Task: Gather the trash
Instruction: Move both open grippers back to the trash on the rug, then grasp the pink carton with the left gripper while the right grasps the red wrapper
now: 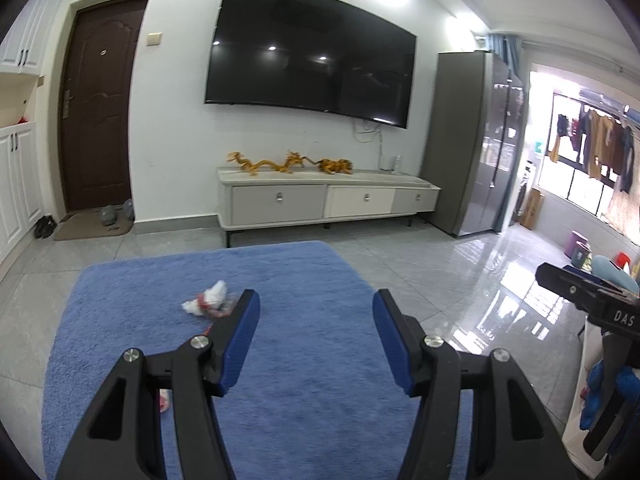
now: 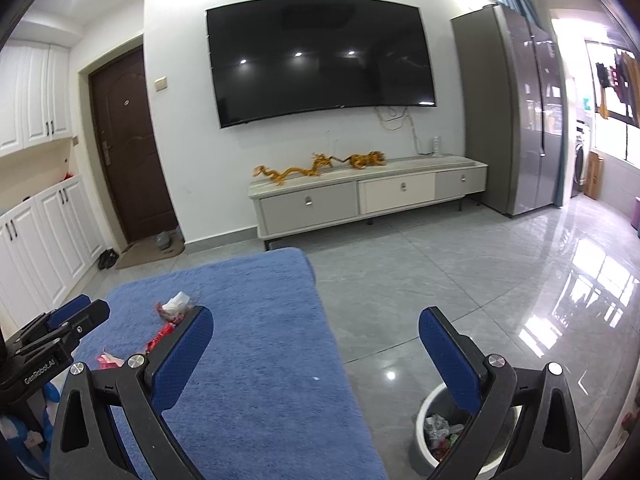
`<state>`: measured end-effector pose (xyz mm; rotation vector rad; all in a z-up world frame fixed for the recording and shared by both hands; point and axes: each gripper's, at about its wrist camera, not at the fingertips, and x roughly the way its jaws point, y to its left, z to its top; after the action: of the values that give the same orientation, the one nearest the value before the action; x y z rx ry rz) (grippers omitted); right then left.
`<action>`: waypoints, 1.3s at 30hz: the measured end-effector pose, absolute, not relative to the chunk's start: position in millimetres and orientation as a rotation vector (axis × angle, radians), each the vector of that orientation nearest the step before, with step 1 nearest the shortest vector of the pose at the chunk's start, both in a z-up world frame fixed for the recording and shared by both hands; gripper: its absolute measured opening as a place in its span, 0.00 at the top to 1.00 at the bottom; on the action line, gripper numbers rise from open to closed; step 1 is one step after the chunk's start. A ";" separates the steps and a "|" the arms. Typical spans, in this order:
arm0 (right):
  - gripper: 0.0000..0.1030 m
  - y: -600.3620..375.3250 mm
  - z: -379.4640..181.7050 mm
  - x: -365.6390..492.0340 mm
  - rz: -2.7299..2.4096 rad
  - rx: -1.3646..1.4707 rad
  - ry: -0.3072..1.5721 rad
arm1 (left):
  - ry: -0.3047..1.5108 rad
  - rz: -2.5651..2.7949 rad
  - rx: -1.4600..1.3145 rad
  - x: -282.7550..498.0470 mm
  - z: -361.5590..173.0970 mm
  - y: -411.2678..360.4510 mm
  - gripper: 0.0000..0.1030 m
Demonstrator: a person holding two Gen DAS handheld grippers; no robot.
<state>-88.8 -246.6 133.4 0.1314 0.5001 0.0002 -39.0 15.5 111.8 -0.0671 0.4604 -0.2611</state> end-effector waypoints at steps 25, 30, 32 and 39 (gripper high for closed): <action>0.10 -104.1 46.4 55.8 0.427 0.031 0.773 | 0.750 -0.039 -0.292 -19.8 -20.7 192.2 0.37; 0.12 -78.5 27.8 73.0 0.511 0.031 0.824 | 0.792 -0.031 -0.337 -6.0 -34.4 184.6 0.37; 0.13 -69.8 21.0 81.1 0.534 0.037 0.846 | 0.799 -0.022 -0.354 1.5 -36.3 185.3 0.37; 0.25 -43.8 -1.2 99.8 0.600 0.062 0.916 | 0.838 -0.017 -0.423 8.5 -47.5 187.3 0.37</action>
<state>99.8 -43.8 -1.2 0.0619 0.9158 0.5996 8.5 187.3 -47.5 -0.4227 0.8378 -0.0167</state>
